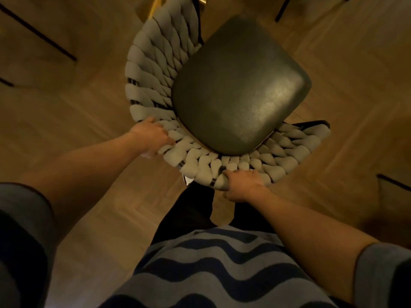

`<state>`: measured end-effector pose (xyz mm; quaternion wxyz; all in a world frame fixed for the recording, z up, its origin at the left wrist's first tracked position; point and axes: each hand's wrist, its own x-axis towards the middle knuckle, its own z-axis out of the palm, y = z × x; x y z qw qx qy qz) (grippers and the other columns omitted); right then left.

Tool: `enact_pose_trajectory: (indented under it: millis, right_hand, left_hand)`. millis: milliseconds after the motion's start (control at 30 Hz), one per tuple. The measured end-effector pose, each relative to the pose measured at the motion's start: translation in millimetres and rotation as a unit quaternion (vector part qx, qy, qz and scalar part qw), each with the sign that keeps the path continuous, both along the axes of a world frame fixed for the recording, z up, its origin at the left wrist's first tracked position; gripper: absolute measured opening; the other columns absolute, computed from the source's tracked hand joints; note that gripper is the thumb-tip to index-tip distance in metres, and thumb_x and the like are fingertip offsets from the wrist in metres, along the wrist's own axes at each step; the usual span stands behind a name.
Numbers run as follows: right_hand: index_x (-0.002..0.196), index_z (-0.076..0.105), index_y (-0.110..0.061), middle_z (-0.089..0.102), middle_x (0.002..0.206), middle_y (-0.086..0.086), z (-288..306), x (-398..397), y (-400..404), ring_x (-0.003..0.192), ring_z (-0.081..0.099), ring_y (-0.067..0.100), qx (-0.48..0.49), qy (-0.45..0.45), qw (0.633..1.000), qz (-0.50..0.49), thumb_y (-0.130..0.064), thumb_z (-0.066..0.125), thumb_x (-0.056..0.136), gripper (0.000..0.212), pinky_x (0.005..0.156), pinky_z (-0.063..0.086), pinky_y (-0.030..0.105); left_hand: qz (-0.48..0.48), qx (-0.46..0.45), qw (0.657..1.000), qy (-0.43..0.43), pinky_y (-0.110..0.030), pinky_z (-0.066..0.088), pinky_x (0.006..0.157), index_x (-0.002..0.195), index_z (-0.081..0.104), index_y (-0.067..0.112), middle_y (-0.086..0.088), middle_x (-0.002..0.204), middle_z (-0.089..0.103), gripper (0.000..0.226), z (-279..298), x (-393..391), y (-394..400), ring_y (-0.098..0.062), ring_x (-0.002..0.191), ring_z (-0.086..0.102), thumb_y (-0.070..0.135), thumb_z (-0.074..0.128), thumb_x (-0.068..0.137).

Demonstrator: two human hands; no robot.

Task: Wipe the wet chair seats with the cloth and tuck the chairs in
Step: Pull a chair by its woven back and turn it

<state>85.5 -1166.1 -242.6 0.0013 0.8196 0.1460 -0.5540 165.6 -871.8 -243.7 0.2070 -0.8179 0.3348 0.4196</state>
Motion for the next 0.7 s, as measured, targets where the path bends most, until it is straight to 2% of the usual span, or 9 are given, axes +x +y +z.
enact_pose_trajectory:
  millis: [133, 267, 367, 500, 600, 700]
  right_hand:
    - [0.149, 0.037, -0.033, 0.058, 0.135, 0.006, -6, -13, 31, 0.126, 0.053, 0.036, -0.004, -0.032, 0.999, -0.041, -0.041, 0.066, 0.089, 0.067, 0.108, 0.033, 0.056]
    - [0.155, 0.031, -0.036, 0.054, 0.142, 0.005, -5, -13, 40, 0.131, 0.049, 0.036, -0.022, -0.039, 0.998, -0.039, -0.036, 0.064, 0.093, 0.070, 0.111, 0.029, 0.058]
    - [0.156, 0.028, -0.037, 0.051, 0.145, 0.005, -6, -12, 37, 0.134, 0.047, 0.036, -0.017, -0.029, 0.999, -0.029, -0.038, 0.064, 0.093, 0.073, 0.112, 0.029, 0.060]
    - [0.158, 0.025, -0.037, 0.049, 0.147, 0.005, -6, -9, 22, 0.135, 0.046, 0.036, -0.020, -0.014, 1.000, -0.020, -0.034, 0.060, 0.095, 0.073, 0.112, 0.028, 0.061]
    - [0.158, 0.025, -0.040, 0.050, 0.146, 0.005, -6, -7, -3, 0.134, 0.047, 0.036, -0.028, -0.011, 1.000, -0.002, -0.030, 0.060, 0.094, 0.073, 0.112, 0.029, 0.059]
    - [0.157, 0.026, -0.042, 0.052, 0.144, 0.004, -5, 0, -34, 0.133, 0.048, 0.035, -0.038, -0.017, 0.998, 0.044, -0.032, 0.062, 0.093, 0.074, 0.111, 0.030, 0.057]
  left_hand:
    - [-0.055, 0.026, 0.998, -0.035, -0.051, 0.020, 0.114, 0.142, 0.032, 0.047, 0.011, 0.140, 0.048, 0.069, 2, 39, 32, -0.026, 0.134, 0.036, 0.042, 0.066, 0.083]
    - [-0.077, 0.009, 0.996, -0.047, -0.040, 0.034, 0.104, 0.144, 0.031, 0.047, 0.010, 0.140, 0.050, 0.062, -2, 44, 42, -0.024, 0.127, 0.044, 0.034, 0.059, 0.091]
    - [-0.060, -0.005, 0.997, -0.056, -0.036, 0.038, 0.093, 0.141, 0.035, 0.048, 0.010, 0.134, 0.055, 0.056, -2, 38, 42, -0.022, 0.117, 0.048, 0.035, 0.058, 0.092]
    - [-0.041, -0.016, 0.997, -0.064, -0.036, 0.039, 0.088, 0.138, 0.039, 0.048, 0.012, 0.123, 0.060, 0.054, 0, 31, 29, -0.021, 0.103, 0.048, 0.034, 0.059, 0.090]
    - [-0.009, -0.029, 0.998, -0.062, -0.036, 0.039, 0.087, 0.137, 0.042, 0.047, 0.012, 0.118, 0.061, 0.053, 0, 15, 10, -0.021, 0.101, 0.049, 0.033, 0.060, 0.089]
    - [0.050, -0.032, 0.997, -0.054, -0.035, 0.038, 0.089, 0.138, 0.040, 0.047, 0.012, 0.122, 0.059, 0.054, -3, -9, -14, -0.022, 0.105, 0.049, 0.032, 0.059, 0.090]
